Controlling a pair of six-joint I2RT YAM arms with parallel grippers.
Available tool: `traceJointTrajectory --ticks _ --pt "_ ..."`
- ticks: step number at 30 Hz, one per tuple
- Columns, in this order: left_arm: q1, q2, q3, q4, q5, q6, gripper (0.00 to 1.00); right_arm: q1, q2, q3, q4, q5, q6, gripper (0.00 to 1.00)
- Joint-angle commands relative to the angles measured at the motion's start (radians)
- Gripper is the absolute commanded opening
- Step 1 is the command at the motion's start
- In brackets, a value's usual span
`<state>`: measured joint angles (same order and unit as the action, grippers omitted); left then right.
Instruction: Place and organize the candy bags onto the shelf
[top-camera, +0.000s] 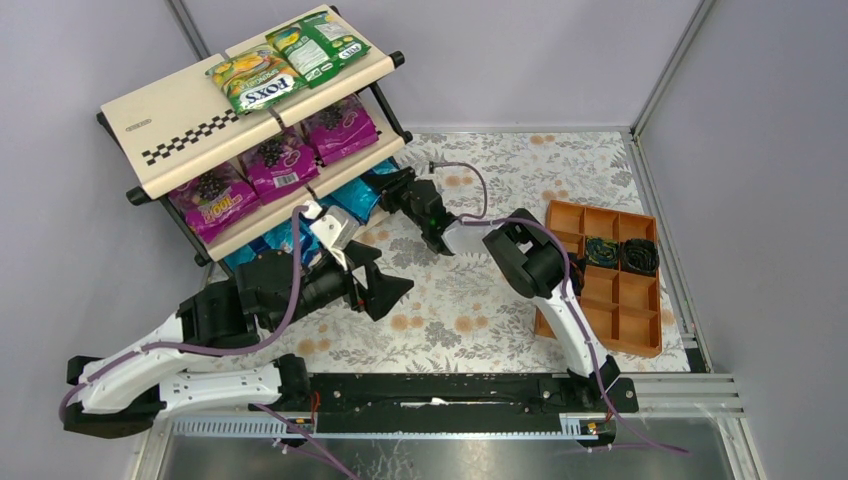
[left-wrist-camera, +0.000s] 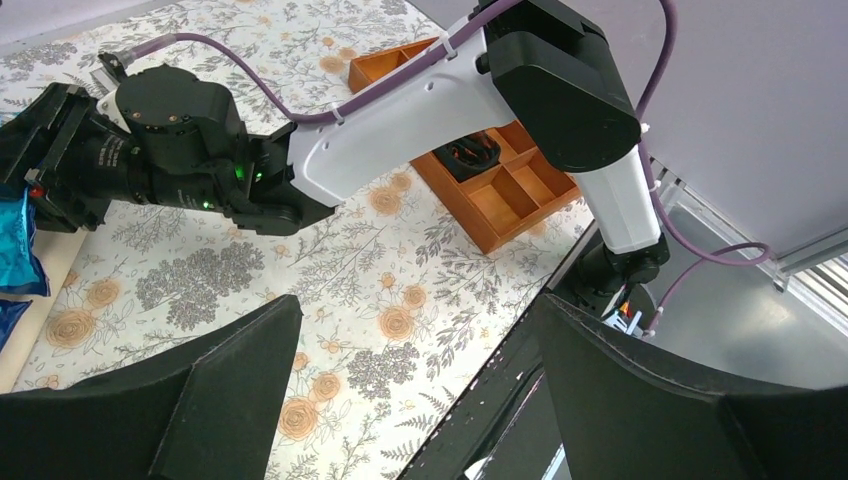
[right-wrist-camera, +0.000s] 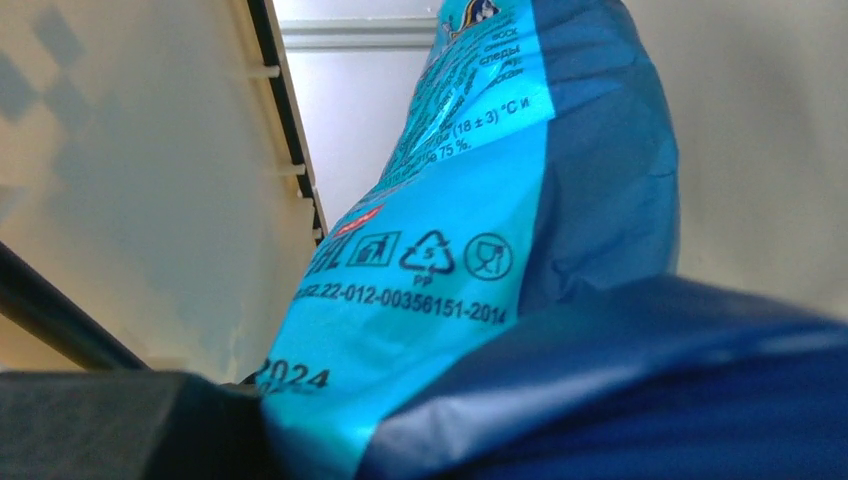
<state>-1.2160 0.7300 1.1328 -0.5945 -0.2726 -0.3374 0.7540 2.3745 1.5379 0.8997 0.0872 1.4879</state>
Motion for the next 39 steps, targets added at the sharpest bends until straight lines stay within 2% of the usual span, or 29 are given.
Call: traceJointTrajectory --ticks 1,5,15,24,28,36,39 --pt "-0.001 0.010 0.041 0.024 0.006 -0.002 0.91 0.032 -0.075 0.066 0.100 -0.011 0.004 0.26" --pt "0.000 0.021 0.046 0.025 0.009 0.003 0.92 0.033 -0.066 0.091 0.095 -0.020 -0.006 0.26" --pt "0.000 0.035 0.064 0.023 0.013 0.002 0.92 0.026 0.040 0.277 0.003 0.000 -0.042 0.27" --pt "0.000 0.038 0.072 0.021 0.021 -0.016 0.92 -0.021 0.113 0.314 -0.064 0.032 -0.064 0.31" --pt "0.000 0.047 0.073 0.022 0.025 -0.019 0.92 -0.039 0.119 0.277 -0.077 0.024 -0.075 0.37" --pt "0.000 0.058 0.056 0.043 0.039 -0.026 0.92 -0.042 0.023 0.160 -0.171 -0.061 -0.101 0.64" --pt "0.000 0.064 0.048 0.058 0.045 -0.026 0.92 -0.042 -0.040 0.088 -0.203 -0.085 -0.115 0.71"
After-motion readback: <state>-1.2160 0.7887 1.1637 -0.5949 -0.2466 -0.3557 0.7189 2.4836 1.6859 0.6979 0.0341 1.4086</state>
